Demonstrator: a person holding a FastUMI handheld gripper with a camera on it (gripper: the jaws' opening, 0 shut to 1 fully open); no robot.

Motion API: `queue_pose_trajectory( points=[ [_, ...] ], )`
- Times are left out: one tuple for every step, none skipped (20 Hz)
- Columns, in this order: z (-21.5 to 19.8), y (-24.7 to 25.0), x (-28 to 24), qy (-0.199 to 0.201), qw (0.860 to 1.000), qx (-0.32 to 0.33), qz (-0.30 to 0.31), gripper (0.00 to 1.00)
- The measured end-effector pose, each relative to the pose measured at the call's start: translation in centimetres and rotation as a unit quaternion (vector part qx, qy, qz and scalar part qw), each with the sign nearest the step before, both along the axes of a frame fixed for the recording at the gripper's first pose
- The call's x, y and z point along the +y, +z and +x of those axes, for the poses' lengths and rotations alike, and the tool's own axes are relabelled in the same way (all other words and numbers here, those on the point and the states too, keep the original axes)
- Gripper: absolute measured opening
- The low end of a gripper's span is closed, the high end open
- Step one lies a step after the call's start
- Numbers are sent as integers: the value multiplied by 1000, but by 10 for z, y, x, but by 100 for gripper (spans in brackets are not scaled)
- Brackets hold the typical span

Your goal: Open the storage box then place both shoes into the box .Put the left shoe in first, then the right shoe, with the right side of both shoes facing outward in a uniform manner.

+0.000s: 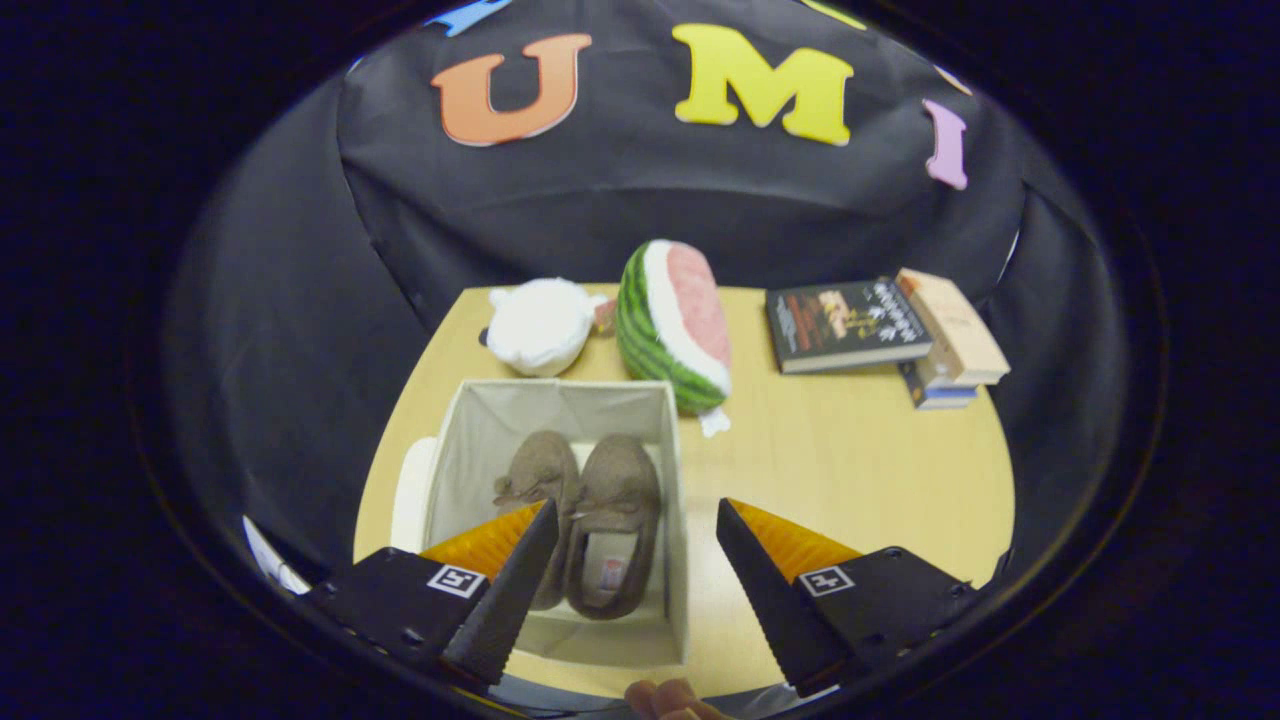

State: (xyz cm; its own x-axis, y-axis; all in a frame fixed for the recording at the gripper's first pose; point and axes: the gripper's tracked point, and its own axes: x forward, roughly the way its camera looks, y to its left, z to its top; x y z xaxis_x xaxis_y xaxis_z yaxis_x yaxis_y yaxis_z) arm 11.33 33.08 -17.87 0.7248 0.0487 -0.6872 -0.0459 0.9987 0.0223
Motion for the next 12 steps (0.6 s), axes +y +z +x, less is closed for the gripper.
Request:
queue_pose_trajectory(
  points=[
    [-3,17,-8,-1,1000,-29,-5,97],
    [-7,33,-19,-3,998,-57,-13,97],
    [-12,48,-33,-4,996,-81,-22,97],
    [-18,64,-44,-1,994,-103,-26,96],
    [-25,77,-57,0,992,-123,-23,96],
    [-32,90,-71,-1,990,-141,-20,96],
    [-41,106,-88,-5,988,-155,-19,96],
    [-50,121,-106,-12,985,-171,-14,96],
    [-54,134,-123,-17,982,-189,-6,96],
    [-60,145,-139,-22,979,-203,2,96],
    [-69,153,-159,-29,976,-214,3,96],
    [-74,163,-178,-35,973,-228,0,96]
  ],
)
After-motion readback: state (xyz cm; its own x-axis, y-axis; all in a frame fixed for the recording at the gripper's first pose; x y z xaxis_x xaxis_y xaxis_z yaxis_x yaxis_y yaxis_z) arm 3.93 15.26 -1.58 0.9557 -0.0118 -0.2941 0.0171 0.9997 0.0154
